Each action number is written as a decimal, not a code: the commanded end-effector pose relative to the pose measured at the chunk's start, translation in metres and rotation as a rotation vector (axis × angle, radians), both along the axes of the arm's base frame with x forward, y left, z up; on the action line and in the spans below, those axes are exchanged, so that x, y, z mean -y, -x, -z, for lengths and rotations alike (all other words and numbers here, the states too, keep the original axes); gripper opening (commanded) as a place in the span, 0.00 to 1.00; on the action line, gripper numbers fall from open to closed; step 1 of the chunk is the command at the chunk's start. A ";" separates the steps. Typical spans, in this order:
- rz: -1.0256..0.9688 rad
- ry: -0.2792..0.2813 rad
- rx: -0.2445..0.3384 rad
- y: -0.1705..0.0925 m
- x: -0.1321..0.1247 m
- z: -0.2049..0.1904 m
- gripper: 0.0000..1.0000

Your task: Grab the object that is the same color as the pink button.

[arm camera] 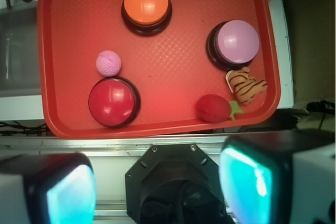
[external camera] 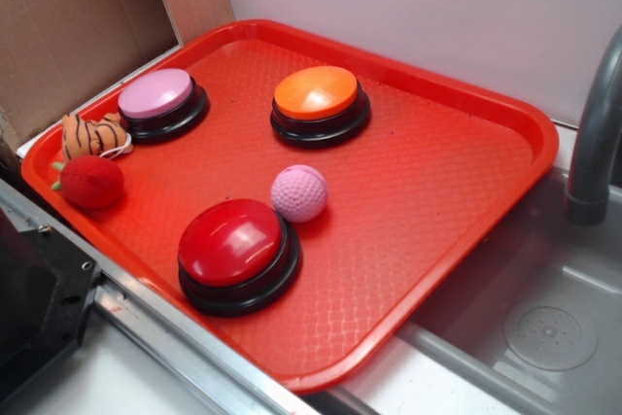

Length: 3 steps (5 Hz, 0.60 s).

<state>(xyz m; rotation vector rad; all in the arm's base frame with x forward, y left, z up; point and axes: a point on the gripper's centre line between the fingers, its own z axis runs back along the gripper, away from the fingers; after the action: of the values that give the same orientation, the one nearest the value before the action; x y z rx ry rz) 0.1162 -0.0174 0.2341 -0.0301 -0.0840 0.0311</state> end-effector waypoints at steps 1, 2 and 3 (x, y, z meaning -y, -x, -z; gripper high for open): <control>0.000 0.000 0.000 0.000 0.000 0.000 1.00; -0.028 0.039 0.031 -0.017 0.008 0.018 1.00; -0.100 0.020 0.072 -0.042 0.023 0.047 1.00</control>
<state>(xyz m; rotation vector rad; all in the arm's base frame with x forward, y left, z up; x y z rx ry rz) 0.1538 -0.0383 0.1807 -0.0429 -0.1185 0.1428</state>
